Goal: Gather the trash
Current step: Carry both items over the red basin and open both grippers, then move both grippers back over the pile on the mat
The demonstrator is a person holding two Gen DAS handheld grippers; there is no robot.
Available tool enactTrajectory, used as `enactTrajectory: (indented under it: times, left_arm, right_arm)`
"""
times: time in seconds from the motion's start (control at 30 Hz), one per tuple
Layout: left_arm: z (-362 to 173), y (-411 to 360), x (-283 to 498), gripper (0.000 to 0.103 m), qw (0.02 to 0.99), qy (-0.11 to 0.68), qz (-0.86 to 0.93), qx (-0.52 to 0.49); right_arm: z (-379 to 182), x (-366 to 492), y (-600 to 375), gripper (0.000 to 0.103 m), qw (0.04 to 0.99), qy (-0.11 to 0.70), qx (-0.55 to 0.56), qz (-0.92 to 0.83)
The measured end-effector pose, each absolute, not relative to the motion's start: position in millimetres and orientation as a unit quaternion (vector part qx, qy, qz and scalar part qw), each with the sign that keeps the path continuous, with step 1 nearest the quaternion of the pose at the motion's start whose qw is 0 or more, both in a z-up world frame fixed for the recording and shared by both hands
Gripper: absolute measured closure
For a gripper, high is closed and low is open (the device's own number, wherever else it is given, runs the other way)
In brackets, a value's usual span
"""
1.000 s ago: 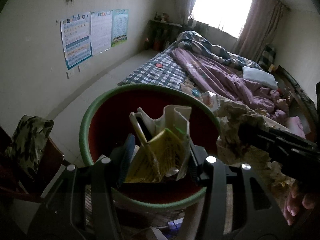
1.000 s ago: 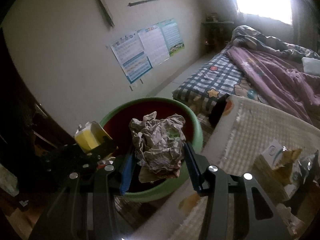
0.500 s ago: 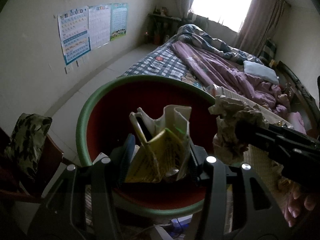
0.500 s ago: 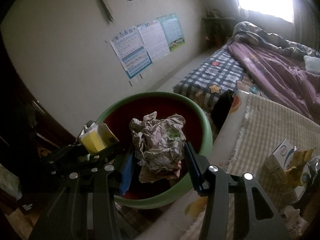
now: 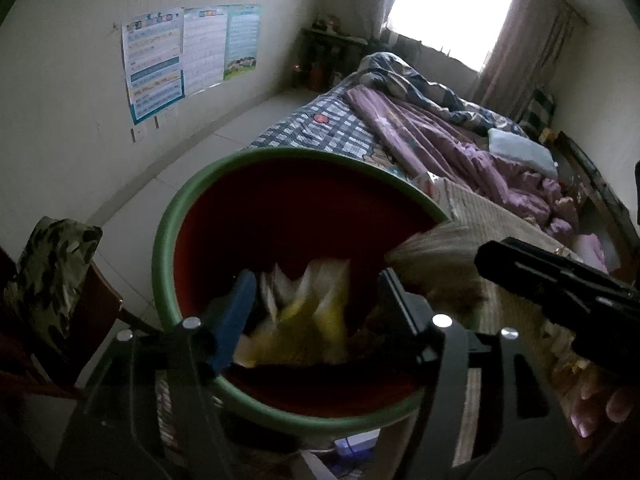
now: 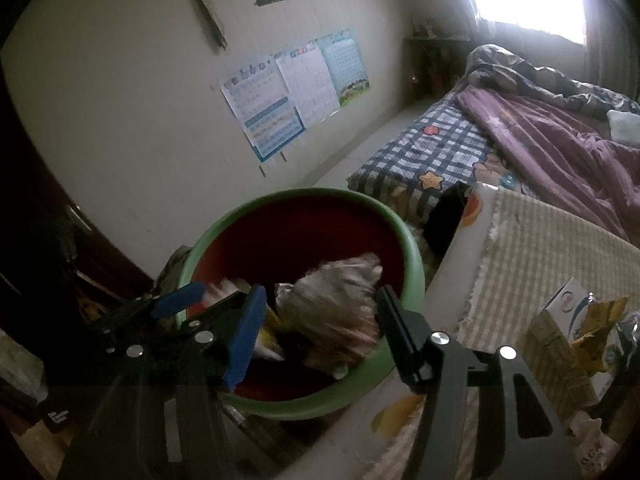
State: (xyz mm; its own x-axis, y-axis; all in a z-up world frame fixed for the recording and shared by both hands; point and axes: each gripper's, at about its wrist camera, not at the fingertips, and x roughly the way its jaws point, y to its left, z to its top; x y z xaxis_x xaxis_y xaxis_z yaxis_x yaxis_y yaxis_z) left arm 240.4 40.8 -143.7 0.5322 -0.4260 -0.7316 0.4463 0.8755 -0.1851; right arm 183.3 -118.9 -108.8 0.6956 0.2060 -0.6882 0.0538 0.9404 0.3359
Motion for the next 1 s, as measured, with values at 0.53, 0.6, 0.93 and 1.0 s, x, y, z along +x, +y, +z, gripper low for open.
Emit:
enactTrajectory:
  times: [0.53,0.6,0.93,1.0]
  left_arm:
    - [-127.9,27.5,195.3,0.039,0.884,0.403,-0.237,0.011]
    - [-127.9,21.0,186.7,0.039,0.882,0.403,-0.244,0.013]
    - [-131.5,-47.4,127.1,0.039,0.861,0.413,-0.296,0.024]
    - [-134.8,-59.0,115.2,0.037,0.854,0.418,-0.308,0.024]
  right_arm:
    - [-99.5,120.9,-145.4,0.041,0.906,0.378,0.186,0.038]
    - [-101.3,108.1,-150.7,0.040,0.905,0.382,0.184,0.033]
    - [-119.1,14.5,-230.2,0.040,0.897,0.400,0.184,-0.047]
    - [-126.5,-6.0,-248.1,0.040,0.893,0.405,0.187,-0.068]
